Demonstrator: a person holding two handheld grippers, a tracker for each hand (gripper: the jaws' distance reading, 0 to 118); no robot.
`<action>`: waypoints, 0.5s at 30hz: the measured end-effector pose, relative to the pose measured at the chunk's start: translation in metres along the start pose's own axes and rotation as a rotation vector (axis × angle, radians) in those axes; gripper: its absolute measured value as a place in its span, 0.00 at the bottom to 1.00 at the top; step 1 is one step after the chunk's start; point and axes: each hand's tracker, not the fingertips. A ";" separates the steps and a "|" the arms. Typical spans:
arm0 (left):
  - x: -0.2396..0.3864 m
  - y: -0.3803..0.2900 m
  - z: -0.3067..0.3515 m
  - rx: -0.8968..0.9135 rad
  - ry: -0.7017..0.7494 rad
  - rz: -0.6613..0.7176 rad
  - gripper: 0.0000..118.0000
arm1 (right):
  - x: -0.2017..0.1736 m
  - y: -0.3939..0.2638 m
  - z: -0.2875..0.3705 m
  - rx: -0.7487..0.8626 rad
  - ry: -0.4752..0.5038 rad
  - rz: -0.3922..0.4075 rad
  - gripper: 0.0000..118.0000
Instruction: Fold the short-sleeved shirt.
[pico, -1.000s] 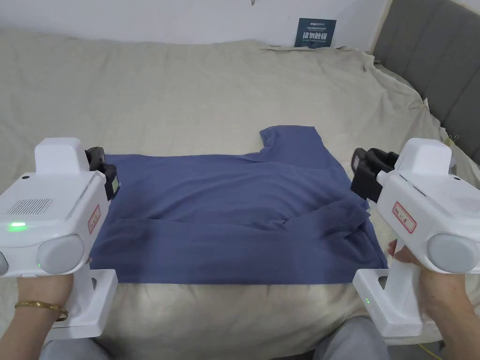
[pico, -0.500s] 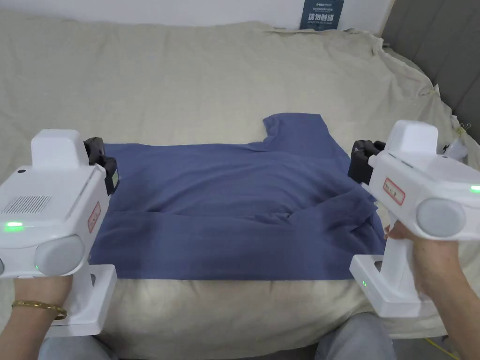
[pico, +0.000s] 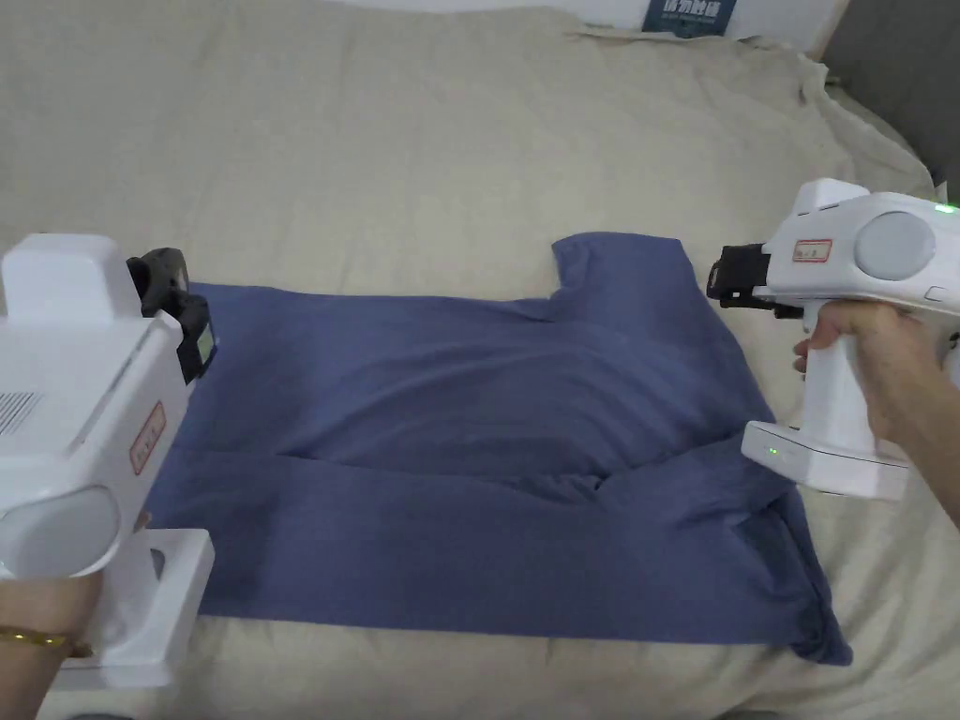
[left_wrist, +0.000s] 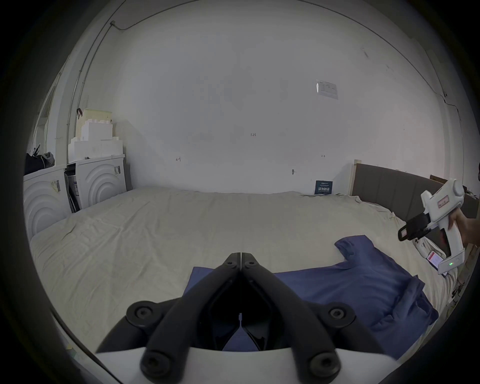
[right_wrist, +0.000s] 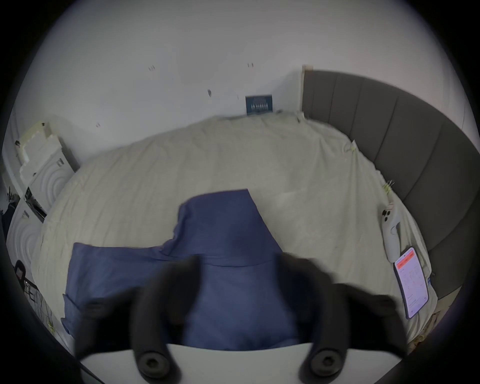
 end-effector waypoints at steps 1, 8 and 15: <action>0.000 0.000 -0.005 -0.003 0.002 0.002 0.00 | 0.000 0.004 -0.011 -0.023 -0.009 0.007 0.81; -0.005 0.000 -0.039 -0.025 0.031 0.014 0.00 | 0.007 0.013 -0.088 -0.221 -0.141 0.027 0.83; -0.008 -0.005 -0.067 -0.052 0.057 0.036 0.00 | 0.025 0.015 -0.128 -0.279 -0.184 -0.027 0.65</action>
